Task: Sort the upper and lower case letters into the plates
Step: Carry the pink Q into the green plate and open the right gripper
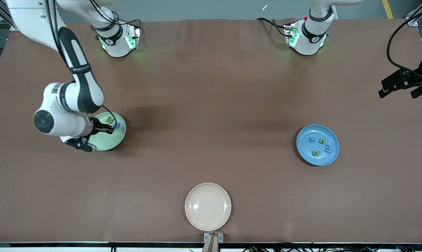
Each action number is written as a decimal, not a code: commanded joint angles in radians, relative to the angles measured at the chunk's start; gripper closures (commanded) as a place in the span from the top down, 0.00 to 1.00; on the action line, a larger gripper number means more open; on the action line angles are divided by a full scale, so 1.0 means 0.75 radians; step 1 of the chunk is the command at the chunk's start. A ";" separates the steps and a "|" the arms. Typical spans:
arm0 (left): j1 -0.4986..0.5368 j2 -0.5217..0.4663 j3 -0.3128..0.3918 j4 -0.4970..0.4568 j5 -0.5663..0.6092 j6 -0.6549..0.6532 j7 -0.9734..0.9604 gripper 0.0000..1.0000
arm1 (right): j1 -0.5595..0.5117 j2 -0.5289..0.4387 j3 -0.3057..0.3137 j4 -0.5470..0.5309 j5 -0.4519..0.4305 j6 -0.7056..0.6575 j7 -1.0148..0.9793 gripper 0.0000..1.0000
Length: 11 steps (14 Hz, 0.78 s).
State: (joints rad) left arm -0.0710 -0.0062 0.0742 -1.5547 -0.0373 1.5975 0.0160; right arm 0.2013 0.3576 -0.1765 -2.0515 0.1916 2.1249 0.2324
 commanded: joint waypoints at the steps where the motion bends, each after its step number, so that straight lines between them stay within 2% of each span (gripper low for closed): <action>1: 0.003 -0.010 -0.009 0.009 0.021 -0.023 -0.007 1.00 | -0.025 -0.045 0.027 -0.126 -0.022 0.146 -0.060 0.00; 5: 0.003 -0.010 -0.031 0.011 0.021 -0.023 -0.009 1.00 | -0.054 -0.006 0.027 -0.138 -0.022 0.288 -0.099 0.01; 11: 0.007 -0.014 -0.060 0.011 0.019 -0.023 -0.011 1.00 | -0.056 0.065 0.029 -0.151 -0.022 0.355 -0.099 0.02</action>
State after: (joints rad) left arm -0.0720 -0.0063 0.0390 -1.5535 -0.0373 1.5974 0.0160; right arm 0.1823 0.4100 -0.1753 -2.1421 0.1886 2.3619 0.1660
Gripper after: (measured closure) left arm 0.000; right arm 0.634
